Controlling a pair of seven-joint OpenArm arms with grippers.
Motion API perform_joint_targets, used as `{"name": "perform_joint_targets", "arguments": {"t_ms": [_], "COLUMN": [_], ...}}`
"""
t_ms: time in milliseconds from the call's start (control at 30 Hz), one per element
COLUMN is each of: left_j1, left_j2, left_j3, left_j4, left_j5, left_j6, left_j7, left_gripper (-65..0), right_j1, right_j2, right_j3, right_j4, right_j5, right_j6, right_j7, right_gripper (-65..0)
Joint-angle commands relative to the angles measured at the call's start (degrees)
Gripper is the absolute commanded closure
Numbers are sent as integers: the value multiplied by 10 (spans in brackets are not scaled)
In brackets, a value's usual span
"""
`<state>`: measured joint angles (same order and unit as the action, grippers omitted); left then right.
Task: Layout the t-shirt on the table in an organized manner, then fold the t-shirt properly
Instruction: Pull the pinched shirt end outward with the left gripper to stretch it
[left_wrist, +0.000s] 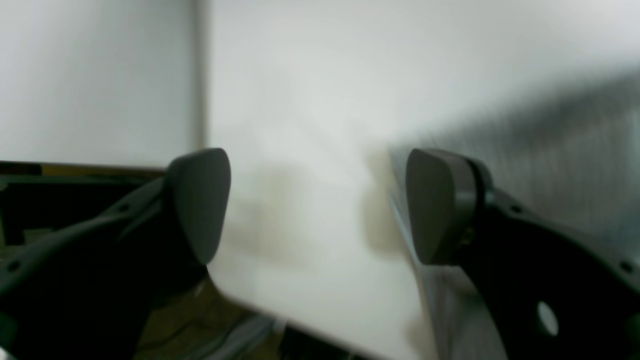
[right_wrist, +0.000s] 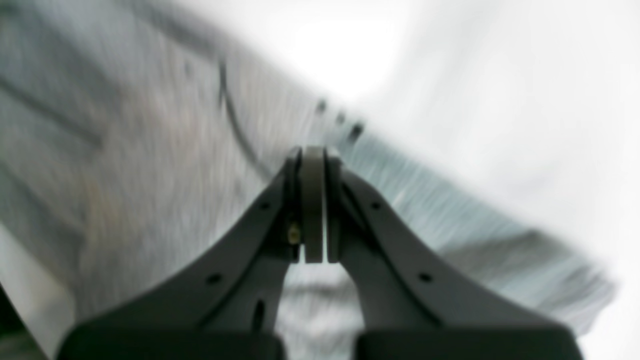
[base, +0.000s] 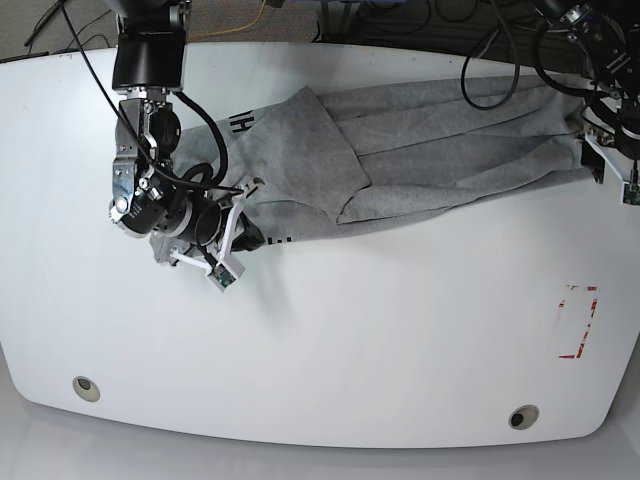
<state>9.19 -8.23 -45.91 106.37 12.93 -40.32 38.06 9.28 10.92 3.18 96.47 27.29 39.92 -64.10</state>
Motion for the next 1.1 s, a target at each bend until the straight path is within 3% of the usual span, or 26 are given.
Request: {"name": "perform_joint_targets", "arguments": {"t_ms": [0, 200, 467, 633, 867, 1067], "left_j1": [-4, -4, 32, 57, 101, 110], "left_j2": [-1, 27, 73, 95, 112, 113], "left_j3": [-6, -6, 16, 31, 33, 33], "left_j4": [12, 12, 10, 9, 8, -21], "left_j5": [-14, -28, -29, -23, -23, -23], "left_j6": [3, 3, 3, 3, 3, 3], "left_j7": [-7, -7, -10, -26, -35, -35], "left_gripper": [-522, -522, -501, -336, -18, 0], "right_j1": [18, 18, -32, -67, -99, -103], "right_j2": [-16, -46, -77, -76, -61, -31], "right_j3": [2, -1, -3, -27, -33, -34], "right_j4": [10, 9, -10, -10, -11, -49], "right_j5": [27, 65, 71, 66, 65, 65], "right_j6": [1, 1, 1, 1, 1, 1], "right_j7": [4, -9, -20, -20, -5, 24], "right_gripper": [0, -6, -9, -6, 0, 0]}}
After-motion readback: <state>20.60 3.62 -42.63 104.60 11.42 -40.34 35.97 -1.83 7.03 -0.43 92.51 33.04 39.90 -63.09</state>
